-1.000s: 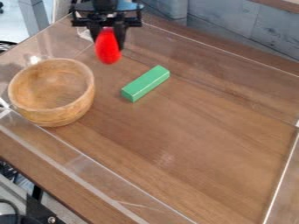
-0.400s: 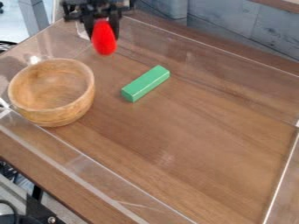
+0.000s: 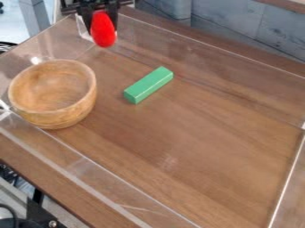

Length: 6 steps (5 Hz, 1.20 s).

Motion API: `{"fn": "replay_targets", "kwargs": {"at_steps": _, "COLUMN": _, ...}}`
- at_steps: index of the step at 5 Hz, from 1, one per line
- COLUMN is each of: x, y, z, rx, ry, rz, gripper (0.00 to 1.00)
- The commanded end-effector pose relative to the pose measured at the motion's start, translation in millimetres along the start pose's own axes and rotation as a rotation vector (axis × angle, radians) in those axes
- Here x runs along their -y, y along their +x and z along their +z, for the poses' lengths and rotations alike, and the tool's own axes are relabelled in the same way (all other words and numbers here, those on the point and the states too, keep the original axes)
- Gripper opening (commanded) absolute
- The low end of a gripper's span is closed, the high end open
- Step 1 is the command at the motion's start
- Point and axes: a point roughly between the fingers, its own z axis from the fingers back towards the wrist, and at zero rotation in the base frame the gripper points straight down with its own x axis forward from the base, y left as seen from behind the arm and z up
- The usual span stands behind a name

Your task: Move the red fruit to the left

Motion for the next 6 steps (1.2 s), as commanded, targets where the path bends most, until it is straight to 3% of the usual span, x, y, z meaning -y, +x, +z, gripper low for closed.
{"fn": "replay_targets", "kwargs": {"at_steps": 1, "x": 2.7, "y": 6.9, "z": 7.2, "rx": 0.047, "ry": -0.009, "rz": -0.015, "gripper": 0.00}}
{"fn": "replay_targets", "kwargs": {"at_steps": 2, "x": 6.1, "y": 6.0, "z": -1.7, "rx": 0.037, "ry": -0.003, "rz": -0.028, "gripper": 0.00}}
{"fn": "replay_targets", "kwargs": {"at_steps": 5, "x": -0.6, "y": 21.8, "z": 7.4, "rx": 0.015, "ry": 0.003, "rz": 0.085, "gripper": 0.00}}
{"fn": "replay_targets", "kwargs": {"at_steps": 6, "x": -8.8, "y": 28.3, "z": -23.8, "rx": 0.016, "ry": 0.041, "rz": 0.098, "gripper": 0.00}}
